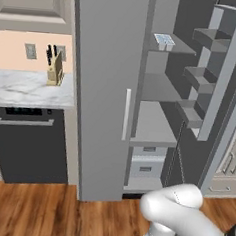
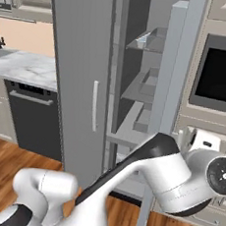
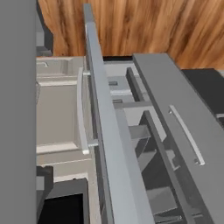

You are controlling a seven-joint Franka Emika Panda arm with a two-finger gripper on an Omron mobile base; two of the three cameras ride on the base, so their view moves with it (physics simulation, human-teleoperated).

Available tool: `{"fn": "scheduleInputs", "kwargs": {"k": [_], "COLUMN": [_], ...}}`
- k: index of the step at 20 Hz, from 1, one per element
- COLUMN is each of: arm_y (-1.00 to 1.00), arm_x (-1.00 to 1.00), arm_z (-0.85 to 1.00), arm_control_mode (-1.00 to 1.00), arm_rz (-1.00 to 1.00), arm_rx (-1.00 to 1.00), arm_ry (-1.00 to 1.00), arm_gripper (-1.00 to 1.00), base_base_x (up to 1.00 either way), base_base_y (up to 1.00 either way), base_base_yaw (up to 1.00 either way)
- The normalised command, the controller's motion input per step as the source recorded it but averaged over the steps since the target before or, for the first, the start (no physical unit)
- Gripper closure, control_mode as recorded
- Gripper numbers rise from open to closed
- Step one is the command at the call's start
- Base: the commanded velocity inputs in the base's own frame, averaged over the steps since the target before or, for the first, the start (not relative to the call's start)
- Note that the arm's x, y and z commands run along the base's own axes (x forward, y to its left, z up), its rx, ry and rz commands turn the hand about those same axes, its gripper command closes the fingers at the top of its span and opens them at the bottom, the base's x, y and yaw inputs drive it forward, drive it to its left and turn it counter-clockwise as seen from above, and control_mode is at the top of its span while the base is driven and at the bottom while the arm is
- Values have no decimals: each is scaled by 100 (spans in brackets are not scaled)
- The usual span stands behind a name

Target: The ice cube tray has been filled with water. Take the tray and place it in the freezer to make ice. Close the freezer door after placing the tray.

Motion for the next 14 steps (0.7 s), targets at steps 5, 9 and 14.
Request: {"fn": "scheduleInputs", "kwargs": {"k": [5,9,14], "arm_y": [-12,0,0], "arm_x": [22,41,49], "arm_z": [-33,-48,-54], "arm_control_mode": [-100,-100,-100], "arm_rz": [15,30,34], "arm_rx": [4,8,7], "arm_ry": [-1,0,0], "arm_gripper": [-100,-100,-100], "base_base_x": [0,0,0], "base_base_y": [0,0,0], "base_base_yaw": [0,0,0]}}
